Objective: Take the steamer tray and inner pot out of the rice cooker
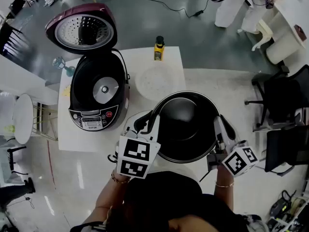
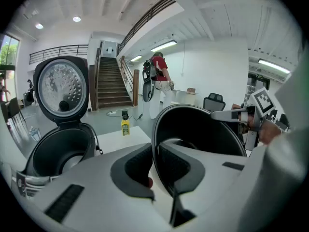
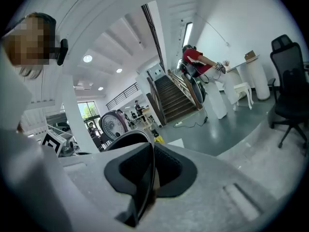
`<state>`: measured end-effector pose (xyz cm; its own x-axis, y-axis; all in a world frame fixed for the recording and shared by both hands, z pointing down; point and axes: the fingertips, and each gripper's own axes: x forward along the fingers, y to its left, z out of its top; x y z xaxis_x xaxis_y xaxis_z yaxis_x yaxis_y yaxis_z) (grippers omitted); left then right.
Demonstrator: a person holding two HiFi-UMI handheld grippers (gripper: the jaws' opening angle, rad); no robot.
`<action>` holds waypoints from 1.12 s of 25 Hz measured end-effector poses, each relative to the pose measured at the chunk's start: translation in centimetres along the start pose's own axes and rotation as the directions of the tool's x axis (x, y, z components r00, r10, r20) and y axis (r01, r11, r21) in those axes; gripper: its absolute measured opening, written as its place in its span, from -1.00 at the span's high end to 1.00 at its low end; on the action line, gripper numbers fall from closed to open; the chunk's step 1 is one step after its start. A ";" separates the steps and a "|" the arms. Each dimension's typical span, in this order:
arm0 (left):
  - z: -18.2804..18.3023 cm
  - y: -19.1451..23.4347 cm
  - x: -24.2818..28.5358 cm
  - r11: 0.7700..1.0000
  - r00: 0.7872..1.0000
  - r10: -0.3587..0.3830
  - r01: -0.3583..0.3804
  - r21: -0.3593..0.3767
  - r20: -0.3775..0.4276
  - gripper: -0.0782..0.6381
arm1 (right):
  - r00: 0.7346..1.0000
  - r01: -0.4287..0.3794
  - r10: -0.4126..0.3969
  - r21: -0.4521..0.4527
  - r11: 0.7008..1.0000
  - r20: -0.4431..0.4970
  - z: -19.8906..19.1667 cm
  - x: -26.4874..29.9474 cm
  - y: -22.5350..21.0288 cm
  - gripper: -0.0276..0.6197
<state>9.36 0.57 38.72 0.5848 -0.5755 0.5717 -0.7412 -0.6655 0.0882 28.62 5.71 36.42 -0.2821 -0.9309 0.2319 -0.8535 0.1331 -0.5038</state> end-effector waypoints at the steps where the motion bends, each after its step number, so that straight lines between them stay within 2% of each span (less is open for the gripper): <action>1: -0.5 -0.1 0.1 1.000 1.000 0.004 -0.004 -0.005 -0.009 0.66 | 1.000 -0.003 0.003 0.009 1.000 -0.011 -0.4 0.0 -0.2 0.82; 12: -6.1 -0.5 1.5 0.996 0.995 0.030 -0.038 -0.081 -0.091 0.66 | 0.991 -0.026 0.037 0.091 0.996 -0.127 -5.5 1.2 -2.9 0.82; 18: -9.5 0.6 2.2 0.991 0.984 0.050 -0.070 -0.111 -0.171 0.66 | 0.979 -0.021 0.048 0.139 0.990 -0.196 -9.1 2.5 -3.5 0.82; 28: -12.3 2.6 4.4 0.986 0.970 0.045 -0.081 -0.144 -0.238 0.66 | 0.962 0.006 0.042 0.176 0.984 -0.271 -12.1 5.3 -4.8 0.82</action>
<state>5.96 2.09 51.50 0.4555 -0.4756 0.7525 -0.8258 -0.5414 0.1578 25.94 4.28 50.10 -0.4262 -0.7974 0.4272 -0.7650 0.0657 -0.6406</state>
